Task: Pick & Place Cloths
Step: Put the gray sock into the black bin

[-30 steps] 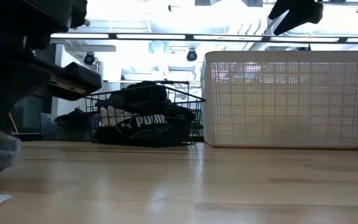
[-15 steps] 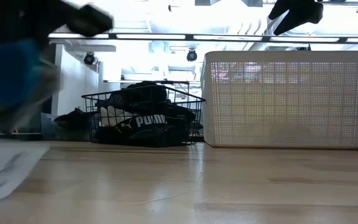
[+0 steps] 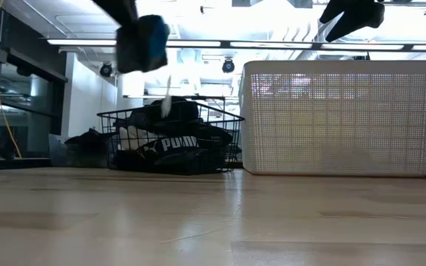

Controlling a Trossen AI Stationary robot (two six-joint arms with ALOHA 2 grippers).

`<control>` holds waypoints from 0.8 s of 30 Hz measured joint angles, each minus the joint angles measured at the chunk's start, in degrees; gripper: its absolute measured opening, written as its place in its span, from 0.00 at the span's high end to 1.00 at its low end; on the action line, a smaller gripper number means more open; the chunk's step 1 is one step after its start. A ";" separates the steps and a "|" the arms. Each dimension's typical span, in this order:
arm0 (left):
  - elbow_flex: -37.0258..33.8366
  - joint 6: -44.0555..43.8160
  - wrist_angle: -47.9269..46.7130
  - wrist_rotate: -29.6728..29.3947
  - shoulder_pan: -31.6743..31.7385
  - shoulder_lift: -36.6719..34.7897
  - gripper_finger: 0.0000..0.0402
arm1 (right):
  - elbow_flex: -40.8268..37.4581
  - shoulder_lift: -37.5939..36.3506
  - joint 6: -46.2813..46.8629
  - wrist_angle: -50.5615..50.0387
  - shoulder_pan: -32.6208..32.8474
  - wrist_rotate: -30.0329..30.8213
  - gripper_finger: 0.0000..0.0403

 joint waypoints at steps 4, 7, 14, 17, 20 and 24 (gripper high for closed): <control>1.13 -11.43 -7.25 -13.74 2.51 -1.52 1.00 | 0.00 0.00 -0.07 0.00 0.00 0.00 0.24; 0.64 -15.70 -7.08 -21.10 4.75 -4.03 1.00 | 0.00 0.00 -0.07 0.00 0.00 0.01 0.24; 0.62 -18.96 -6.90 -24.12 14.39 -10.56 1.00 | 0.00 0.00 -0.07 0.01 0.00 0.02 0.24; 0.62 -18.20 -6.95 -24.09 19.60 -13.42 1.00 | 0.00 0.00 0.00 0.02 0.00 0.22 0.24; 0.62 -16.54 -6.97 -21.42 25.60 -16.34 1.00 | -0.02 0.12 0.02 0.00 0.00 1.53 0.24; 0.56 -14.41 -6.96 -15.21 34.94 -19.71 1.00 | -0.04 0.31 0.09 0.02 0.00 1.77 0.24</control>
